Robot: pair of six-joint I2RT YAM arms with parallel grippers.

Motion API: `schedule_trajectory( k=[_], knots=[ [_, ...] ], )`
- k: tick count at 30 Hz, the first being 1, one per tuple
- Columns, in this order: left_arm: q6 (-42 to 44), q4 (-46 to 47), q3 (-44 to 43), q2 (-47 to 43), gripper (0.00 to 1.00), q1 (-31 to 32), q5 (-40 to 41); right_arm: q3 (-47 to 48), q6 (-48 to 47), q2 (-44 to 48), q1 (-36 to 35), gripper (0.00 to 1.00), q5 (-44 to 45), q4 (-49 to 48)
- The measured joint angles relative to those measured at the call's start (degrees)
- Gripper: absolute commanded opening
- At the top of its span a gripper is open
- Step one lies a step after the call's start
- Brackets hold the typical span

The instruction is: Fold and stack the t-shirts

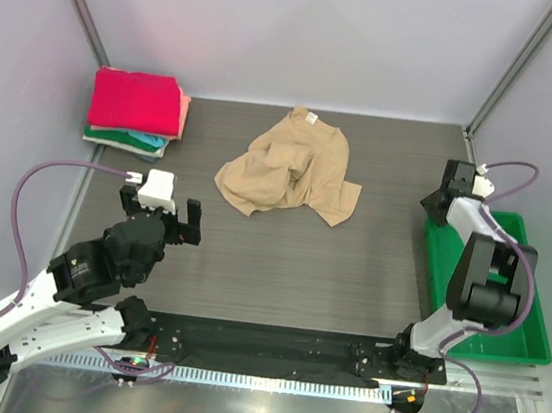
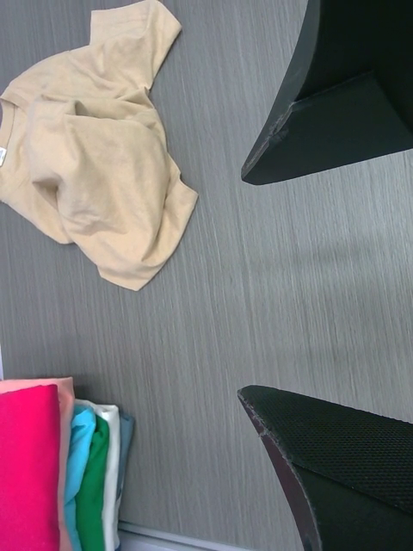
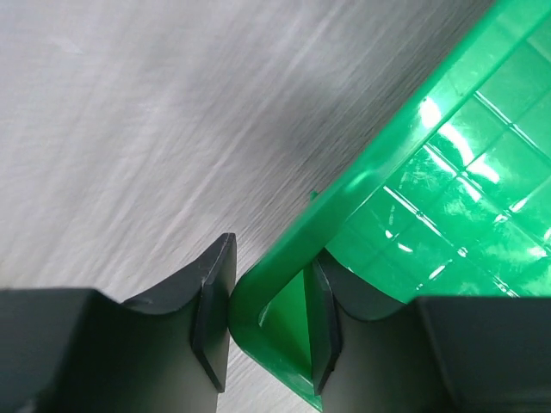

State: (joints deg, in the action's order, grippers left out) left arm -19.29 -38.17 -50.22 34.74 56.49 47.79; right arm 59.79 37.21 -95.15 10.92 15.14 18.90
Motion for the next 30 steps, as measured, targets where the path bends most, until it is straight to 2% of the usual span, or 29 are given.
schedule_trajectory(
  k=[1,2,4,5,7,15,20,25,29,30],
  knots=[
    [0.00,0.00,0.00,0.00,1.00,0.00,-0.07,-1.29,0.00,2.10,0.09,0.37,-0.17,-1.01],
    [0.00,0.00,0.00,0.02,1.00,0.00,-0.37,-2.08,-0.04,3.85,0.09,0.55,-0.37,-1.44],
    [0.00,0.00,0.00,0.13,1.00,0.00,-0.70,-3.21,-0.72,7.23,0.74,0.76,-0.57,-0.79],
    [0.00,0.00,0.00,0.22,1.00,0.00,-0.87,-3.91,-0.83,8.46,1.51,0.91,-0.68,0.17],
    [0.00,0.00,0.00,0.57,1.00,0.00,-1.01,-4.11,-0.85,9.20,2.62,0.99,-0.90,1.68],
    [-0.02,0.00,0.00,1.60,1.00,0.00,-0.83,3.67,-2.21,10.43,1.57,1.00,-0.26,12.15],
    [-1.29,0.22,-0.04,4.07,1.00,0.00,-0.48,10.62,-3.96,14.67,-9.44,1.00,2.54,16.33],
    [-6.12,2.03,-0.52,13.18,1.00,-0.33,-1.46,12.85,-4.39,14.88,-22.73,0.97,-1.33,15.02],
    [-9.70,4.70,-3.15,26.16,1.00,-4.20,-7.06,10.69,-5.09,9.20,-23.89,0.89,-7.43,12.76],
    [-10.95,5.73,-4.17,30.80,1.00,-6.75,-10.19,10.51,-5.27,6.97,-23.80,0.88,-8.66,12.48]
  ],
)
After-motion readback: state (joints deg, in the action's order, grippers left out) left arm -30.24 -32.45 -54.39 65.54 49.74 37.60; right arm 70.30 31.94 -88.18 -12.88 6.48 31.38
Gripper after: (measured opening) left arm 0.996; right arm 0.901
